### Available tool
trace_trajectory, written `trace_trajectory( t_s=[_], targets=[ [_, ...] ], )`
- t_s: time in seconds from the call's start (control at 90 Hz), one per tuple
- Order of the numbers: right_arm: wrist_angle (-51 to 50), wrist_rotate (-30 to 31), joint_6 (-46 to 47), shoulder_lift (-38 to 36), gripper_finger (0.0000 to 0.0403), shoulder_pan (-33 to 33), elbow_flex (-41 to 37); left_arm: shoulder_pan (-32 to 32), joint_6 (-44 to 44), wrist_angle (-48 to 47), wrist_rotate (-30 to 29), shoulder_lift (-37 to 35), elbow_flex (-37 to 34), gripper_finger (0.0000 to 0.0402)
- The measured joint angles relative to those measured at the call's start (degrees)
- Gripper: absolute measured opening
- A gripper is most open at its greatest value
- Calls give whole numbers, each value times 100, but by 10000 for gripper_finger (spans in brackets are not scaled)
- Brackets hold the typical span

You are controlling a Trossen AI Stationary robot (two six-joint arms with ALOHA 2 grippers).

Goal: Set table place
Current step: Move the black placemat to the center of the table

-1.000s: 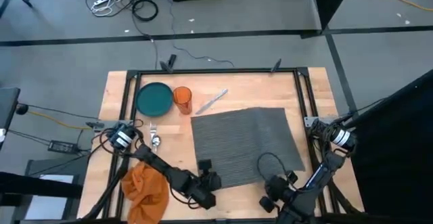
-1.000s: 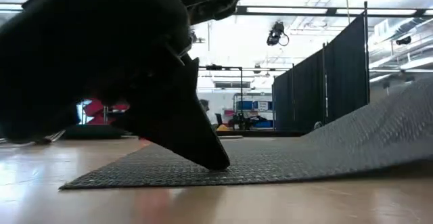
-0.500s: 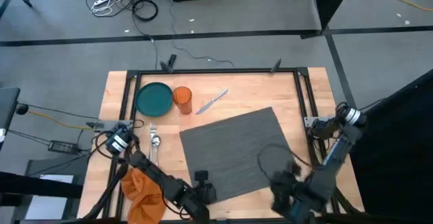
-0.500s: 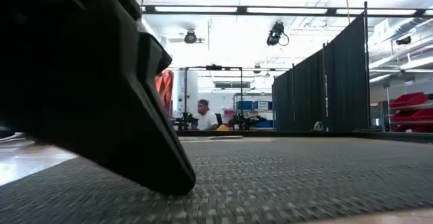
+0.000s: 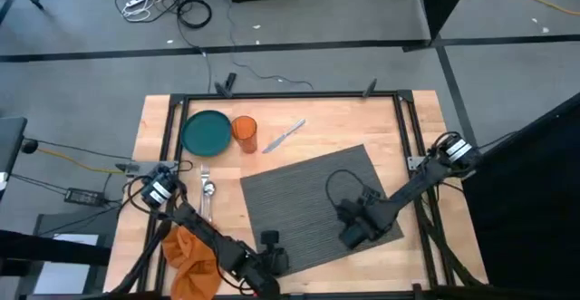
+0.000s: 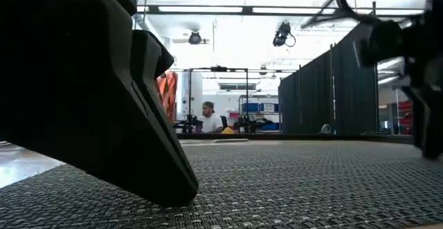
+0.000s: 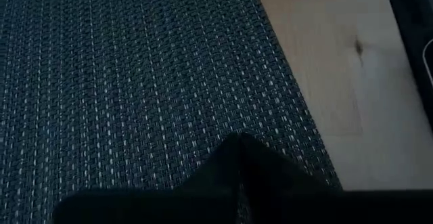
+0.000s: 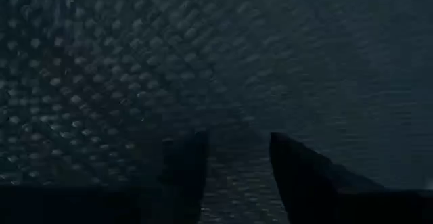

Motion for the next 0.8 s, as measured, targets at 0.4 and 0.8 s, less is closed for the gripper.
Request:
trace_trajectory(
  t_s=[0.4,0.8],
  targets=[
    [763,-152,1149,18,103,710,58,-174,-775,-1437,-48,-279,0,0],
    [950,104,178,34,104,187,48,-385,-1347,-1731,-74,-292,4,0]
  ],
)
